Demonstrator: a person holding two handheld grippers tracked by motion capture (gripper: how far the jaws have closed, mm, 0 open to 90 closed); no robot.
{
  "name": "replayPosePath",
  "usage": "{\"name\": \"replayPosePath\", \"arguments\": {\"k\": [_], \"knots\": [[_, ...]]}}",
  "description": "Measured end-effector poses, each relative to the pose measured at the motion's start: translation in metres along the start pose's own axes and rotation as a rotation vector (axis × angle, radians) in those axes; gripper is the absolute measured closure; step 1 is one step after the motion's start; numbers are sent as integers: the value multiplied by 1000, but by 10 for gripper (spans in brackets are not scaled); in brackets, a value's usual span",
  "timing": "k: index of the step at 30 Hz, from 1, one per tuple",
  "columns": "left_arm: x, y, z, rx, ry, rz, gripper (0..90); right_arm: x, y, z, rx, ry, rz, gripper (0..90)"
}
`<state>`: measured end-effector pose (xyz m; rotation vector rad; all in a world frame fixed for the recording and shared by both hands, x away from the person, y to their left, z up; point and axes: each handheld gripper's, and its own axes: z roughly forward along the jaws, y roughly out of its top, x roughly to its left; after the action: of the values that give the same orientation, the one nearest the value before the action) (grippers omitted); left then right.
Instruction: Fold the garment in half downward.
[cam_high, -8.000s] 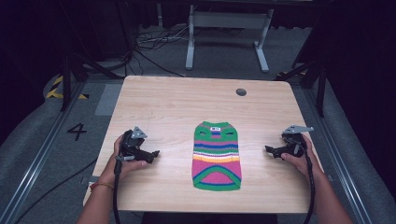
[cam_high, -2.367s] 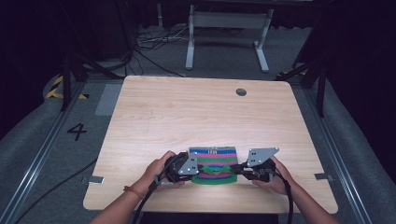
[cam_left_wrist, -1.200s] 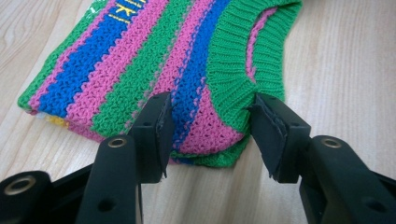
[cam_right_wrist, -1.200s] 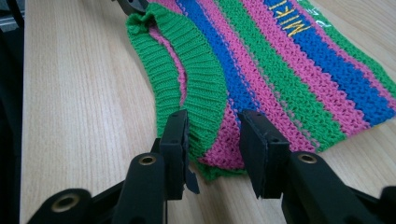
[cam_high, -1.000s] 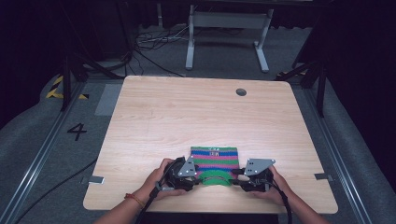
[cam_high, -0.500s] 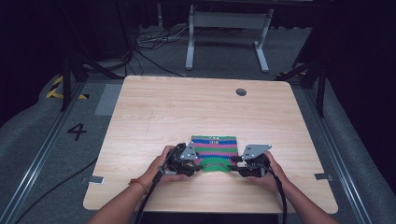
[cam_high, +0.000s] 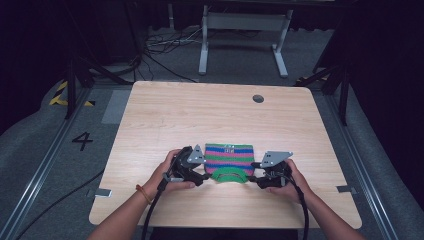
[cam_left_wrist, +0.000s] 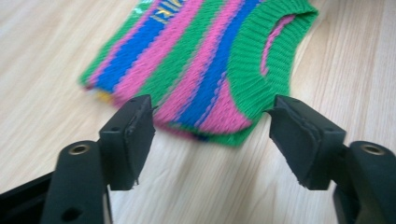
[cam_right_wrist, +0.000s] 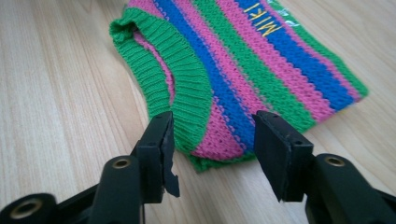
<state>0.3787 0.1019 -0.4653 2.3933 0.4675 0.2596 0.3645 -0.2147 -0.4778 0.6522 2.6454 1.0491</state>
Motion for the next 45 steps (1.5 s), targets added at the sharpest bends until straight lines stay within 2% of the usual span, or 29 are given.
{"name": "replayPosePath", "arguments": {"k": [5, 14, 18, 23, 26, 30, 43, 45], "knots": [[5, -11, -18, 20, 38, -11, 292, -1, 1, -10, 5, -24, -6, 440], [6, -30, -36, 59, 40, -6, 279, -3, -5, -26, 30, -70, -33, 406], [5, -39, -42, 61, 40, -16, 270, -6, -11, -34, 38, -90, -27, 395], [4, -49, -48, 94, 56, -2, 260, -10, -20, -43, 38, -123, -13, 377], [4, -55, -52, 95, 58, -7, 257, -11, -27, -49, 36, -131, -6, 361], [5, -63, -57, 92, 66, -20, 255, -12, -35, -54, 41, -151, 0, 345], [8, -95, -75, 126, 112, -62, 249, -19, -72, -78, 52, -205, 72, 335], [9, -101, -78, 120, 115, -82, 249, -20, -78, -81, 54, -213, 86, 333]]}}
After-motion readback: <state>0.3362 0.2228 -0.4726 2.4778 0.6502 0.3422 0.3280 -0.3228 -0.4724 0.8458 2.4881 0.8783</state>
